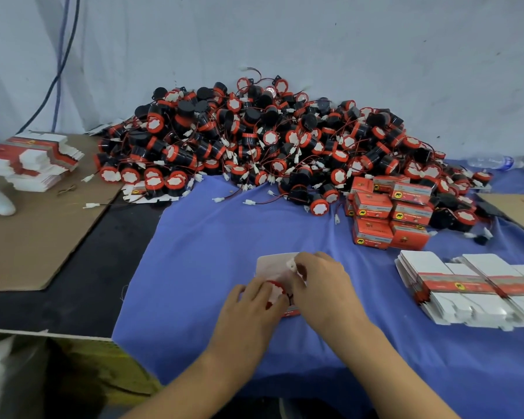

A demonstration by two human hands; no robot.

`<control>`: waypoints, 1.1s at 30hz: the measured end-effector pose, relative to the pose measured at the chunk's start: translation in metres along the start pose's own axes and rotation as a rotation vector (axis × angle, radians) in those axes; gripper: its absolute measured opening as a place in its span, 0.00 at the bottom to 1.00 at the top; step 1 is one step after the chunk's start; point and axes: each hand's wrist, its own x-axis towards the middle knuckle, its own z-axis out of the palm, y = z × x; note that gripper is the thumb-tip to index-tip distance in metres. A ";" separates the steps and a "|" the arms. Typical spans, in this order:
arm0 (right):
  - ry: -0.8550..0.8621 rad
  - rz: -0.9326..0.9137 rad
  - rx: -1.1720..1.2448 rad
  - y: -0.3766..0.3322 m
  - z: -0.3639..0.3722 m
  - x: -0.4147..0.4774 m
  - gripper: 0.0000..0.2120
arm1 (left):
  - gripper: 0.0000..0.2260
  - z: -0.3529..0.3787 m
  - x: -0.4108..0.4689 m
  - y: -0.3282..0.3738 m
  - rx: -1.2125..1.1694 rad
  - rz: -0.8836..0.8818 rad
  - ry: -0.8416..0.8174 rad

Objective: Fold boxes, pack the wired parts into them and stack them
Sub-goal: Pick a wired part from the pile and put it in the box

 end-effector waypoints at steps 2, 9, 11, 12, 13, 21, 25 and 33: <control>-0.014 -0.014 -0.030 -0.009 0.004 0.001 0.08 | 0.26 0.004 -0.004 0.004 -0.020 -0.090 -0.037; -0.071 -0.042 -0.040 -0.018 0.023 0.010 0.05 | 0.43 0.017 -0.020 0.001 -0.114 -0.251 -0.133; -0.130 -0.040 -0.044 -0.017 0.032 0.011 0.03 | 0.45 0.024 -0.022 0.001 -0.138 -0.275 -0.079; -0.152 -0.038 -0.033 -0.016 0.037 0.011 0.03 | 0.46 0.028 -0.023 -0.001 -0.174 -0.265 -0.053; -0.167 -0.041 -0.017 -0.013 0.041 0.011 0.04 | 0.47 0.032 -0.024 -0.003 -0.222 -0.256 -0.027; -0.352 -0.165 0.097 0.001 0.044 0.015 0.13 | 0.41 0.051 -0.032 -0.016 -0.318 -0.164 0.077; -0.331 -0.156 0.097 0.003 0.046 0.017 0.12 | 0.37 0.042 -0.032 -0.016 -0.209 -0.134 0.079; -0.194 -0.151 0.031 0.004 0.044 0.013 0.03 | 0.27 0.050 -0.038 -0.022 -0.408 -0.141 0.101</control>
